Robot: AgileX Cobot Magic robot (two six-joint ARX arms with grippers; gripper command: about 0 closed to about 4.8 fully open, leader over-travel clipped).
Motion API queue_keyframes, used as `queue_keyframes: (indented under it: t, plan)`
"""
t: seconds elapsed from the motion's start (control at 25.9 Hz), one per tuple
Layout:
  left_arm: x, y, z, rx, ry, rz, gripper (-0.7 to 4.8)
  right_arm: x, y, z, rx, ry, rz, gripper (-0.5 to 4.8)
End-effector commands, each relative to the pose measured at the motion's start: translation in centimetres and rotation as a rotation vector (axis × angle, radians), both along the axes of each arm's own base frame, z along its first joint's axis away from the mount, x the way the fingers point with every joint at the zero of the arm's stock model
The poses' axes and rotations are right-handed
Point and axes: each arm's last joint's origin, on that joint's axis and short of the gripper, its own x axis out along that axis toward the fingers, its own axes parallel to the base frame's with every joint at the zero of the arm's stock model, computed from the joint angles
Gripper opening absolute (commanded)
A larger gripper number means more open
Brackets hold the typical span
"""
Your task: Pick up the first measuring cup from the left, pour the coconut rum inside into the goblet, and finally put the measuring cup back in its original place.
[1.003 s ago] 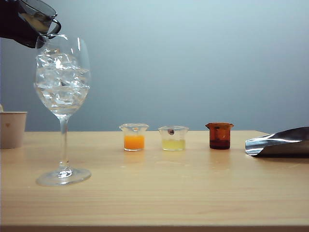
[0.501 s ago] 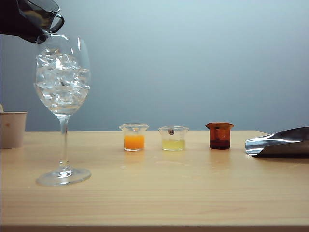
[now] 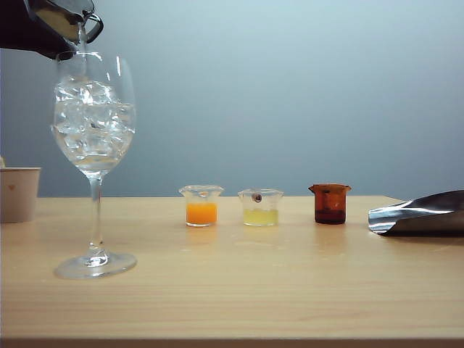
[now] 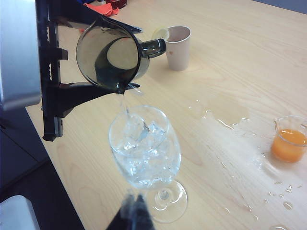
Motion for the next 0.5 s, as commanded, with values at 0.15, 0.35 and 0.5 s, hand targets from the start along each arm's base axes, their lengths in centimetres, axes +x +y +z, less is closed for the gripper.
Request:
queue_keyframes:
  t: [0.15, 0.35, 0.5]
  plan:
    - [-0.03, -0.01, 0.47, 0.067, -0.082, -0.025, 0.79, -0.01, -0.04, 0.34, 0.019, -0.014, -0.003, -0.09]
    - [0.01, -0.02, 0.71, 0.1, -0.13, -0.033, 0.79, -0.01, -0.04, 0.33, 0.019, -0.014, -0.003, -0.09]
    - [0.01, -0.02, 0.73, 0.123, -0.146, -0.039, 0.79, 0.0, -0.02, 0.39, 0.024, -0.017, -0.002, -0.09]
